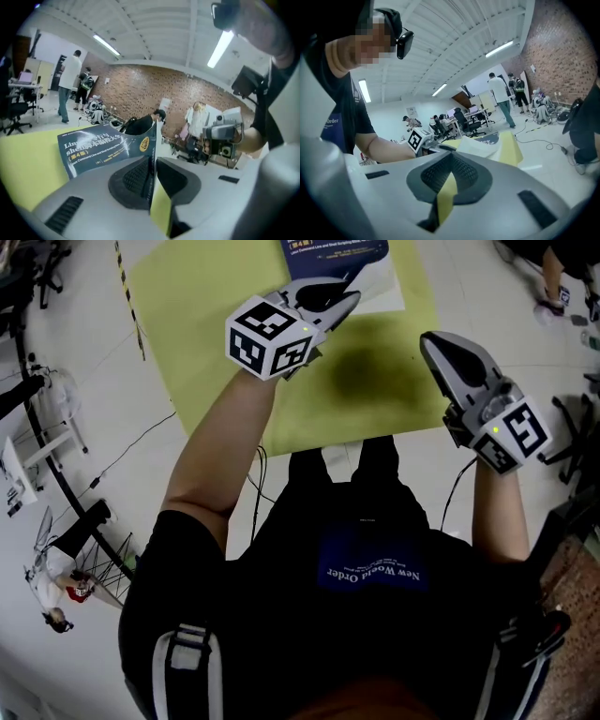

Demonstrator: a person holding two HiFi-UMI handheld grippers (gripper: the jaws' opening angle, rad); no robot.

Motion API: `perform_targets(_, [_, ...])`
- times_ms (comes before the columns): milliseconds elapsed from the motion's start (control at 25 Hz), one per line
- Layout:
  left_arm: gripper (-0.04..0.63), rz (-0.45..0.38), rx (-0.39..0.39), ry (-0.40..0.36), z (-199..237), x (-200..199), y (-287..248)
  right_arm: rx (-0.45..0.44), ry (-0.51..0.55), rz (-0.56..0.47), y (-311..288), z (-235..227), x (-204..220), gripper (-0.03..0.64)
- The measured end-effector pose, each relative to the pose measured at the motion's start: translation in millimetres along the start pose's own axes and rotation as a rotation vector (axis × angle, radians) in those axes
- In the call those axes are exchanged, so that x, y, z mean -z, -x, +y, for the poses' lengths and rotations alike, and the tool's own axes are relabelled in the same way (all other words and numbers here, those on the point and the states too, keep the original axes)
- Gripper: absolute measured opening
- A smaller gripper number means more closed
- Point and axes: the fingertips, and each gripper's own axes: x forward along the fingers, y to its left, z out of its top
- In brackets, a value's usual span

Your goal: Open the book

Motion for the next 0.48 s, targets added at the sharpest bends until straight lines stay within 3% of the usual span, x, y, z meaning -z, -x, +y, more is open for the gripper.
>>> perform_targets(120, [0.057, -0.168, 0.001, 0.139, 8.8, -8.2, 23.5, -0.011, -0.003, 0.008, -12.9, 8.4, 0.0, -0.014])
perform_targets(280, [0.055, -0.459, -0.011, 0.339, 13.7, -11.5, 49.8, -0.042, 0.002, 0.029, -21.2, 11.2, 2.8, -0.014])
perform_targets(480, [0.057, -0.763, -0.061, 0.587, 35.7, 3.6, 99.2, -0.081, 0.015, 0.061, -42.6, 25.1, 11.8, -0.014])
